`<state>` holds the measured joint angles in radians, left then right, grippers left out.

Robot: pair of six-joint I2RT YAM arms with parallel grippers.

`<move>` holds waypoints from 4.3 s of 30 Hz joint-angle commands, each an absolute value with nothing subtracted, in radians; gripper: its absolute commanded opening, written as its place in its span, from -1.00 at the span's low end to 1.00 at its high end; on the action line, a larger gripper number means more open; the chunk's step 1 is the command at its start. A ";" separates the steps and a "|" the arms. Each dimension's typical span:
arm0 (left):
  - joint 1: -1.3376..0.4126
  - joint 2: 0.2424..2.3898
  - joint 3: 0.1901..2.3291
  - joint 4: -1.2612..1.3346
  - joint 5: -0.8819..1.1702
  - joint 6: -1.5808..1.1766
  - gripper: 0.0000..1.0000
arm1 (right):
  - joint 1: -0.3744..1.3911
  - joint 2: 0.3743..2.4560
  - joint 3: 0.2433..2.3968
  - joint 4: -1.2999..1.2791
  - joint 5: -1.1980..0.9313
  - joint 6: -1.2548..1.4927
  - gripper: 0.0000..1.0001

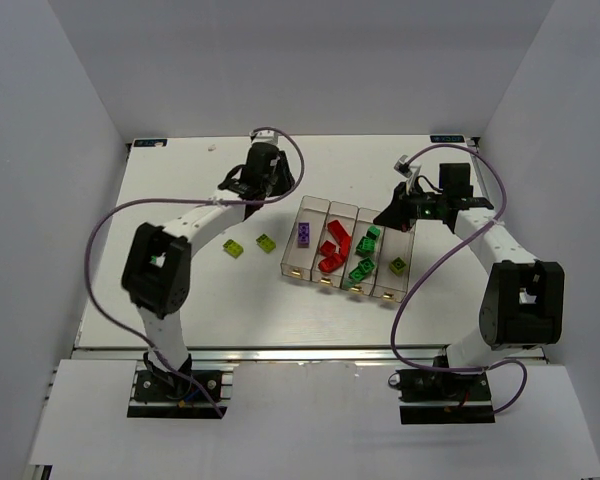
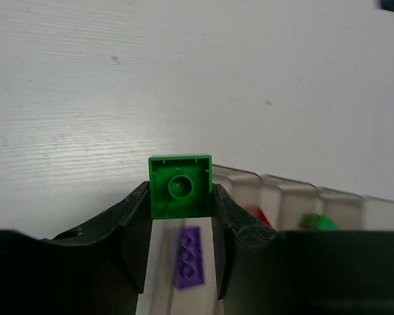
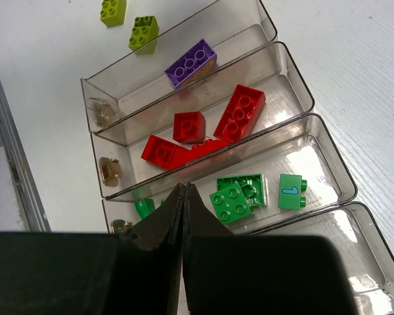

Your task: Sort the legos into containers by color

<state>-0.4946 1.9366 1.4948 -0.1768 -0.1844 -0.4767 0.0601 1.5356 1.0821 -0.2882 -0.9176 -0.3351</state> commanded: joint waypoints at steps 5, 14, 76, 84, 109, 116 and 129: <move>-0.558 1.692 1.206 0.069 0.164 -0.580 -0.96 | 0.058 1.488 1.066 -0.316 -0.916 -0.359 -1.00; -0.715 1.749 1.196 0.124 0.224 -0.577 -0.95 | 0.055 1.444 1.083 -0.333 -0.876 -0.359 -1.00; -0.537 0.555 0.670 -0.563 -0.437 -0.923 0.37 | 0.807 2.396 2.272 -0.664 -0.103 -0.143 0.35; -0.537 0.480 0.657 -0.644 -0.480 -0.948 0.48 | 0.810 2.428 2.151 -0.660 -0.118 -0.166 0.44; -0.537 0.586 0.598 -0.520 -0.440 -0.969 0.55 | 0.838 2.320 2.098 -0.673 -0.260 -0.285 -0.98; -0.537 0.610 0.520 -0.423 -0.410 -1.012 0.55 | 0.740 2.106 2.082 -0.658 -0.696 -0.399 -1.00; -0.528 0.736 0.532 -0.362 -0.379 -1.019 0.56 | 0.355 1.585 1.402 -0.531 -0.706 -0.399 -1.00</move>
